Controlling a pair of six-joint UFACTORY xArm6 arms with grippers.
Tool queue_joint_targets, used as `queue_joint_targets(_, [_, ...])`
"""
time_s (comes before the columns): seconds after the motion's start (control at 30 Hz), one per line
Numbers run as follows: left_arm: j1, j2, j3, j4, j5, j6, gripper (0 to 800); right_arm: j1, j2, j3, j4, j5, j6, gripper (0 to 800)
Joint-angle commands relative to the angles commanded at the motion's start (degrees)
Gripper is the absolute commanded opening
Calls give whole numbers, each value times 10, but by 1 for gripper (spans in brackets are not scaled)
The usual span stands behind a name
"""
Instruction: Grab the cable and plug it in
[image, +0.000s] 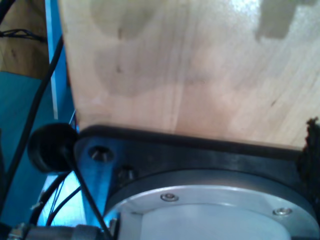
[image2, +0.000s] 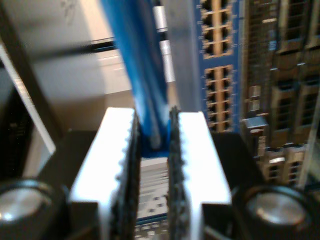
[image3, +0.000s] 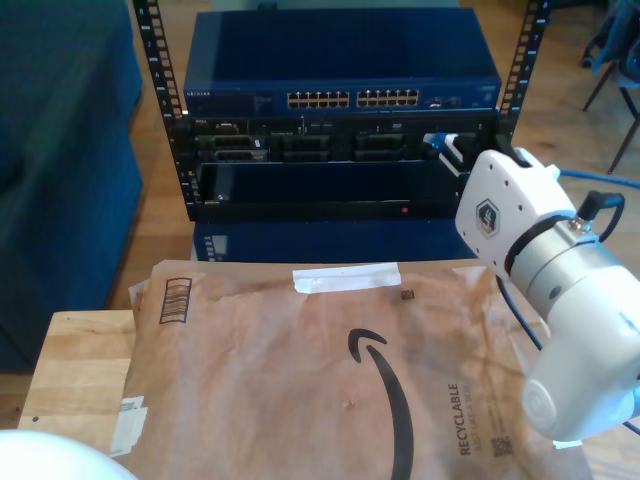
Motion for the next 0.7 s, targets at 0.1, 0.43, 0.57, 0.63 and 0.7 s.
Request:
queue_joint_targets(0.1, [0, 0, 0, 0, 0, 0, 800, 0, 62, -23, 0, -69, -1, 0])
queue_joint_targets(0.43, [0, 0, 0, 0, 0, 0, 800, 64, 143, -98, 144, -112, -37, 0])
queue_joint_targets(0.57, [0, 0, 0, 0, 0, 0, 800, 94, 197, -159, 216, -142, -101, 0])
queue_joint_targets(0.63, [0, 0, 1, 0, 0, 0, 800, 97, 214, -181, 236, -143, -118, 0])
queue_joint_targets(0.7, [0, 0, 0, 0, 0, 0, 800, 104, 222, -191, 267, -142, -134, 0])
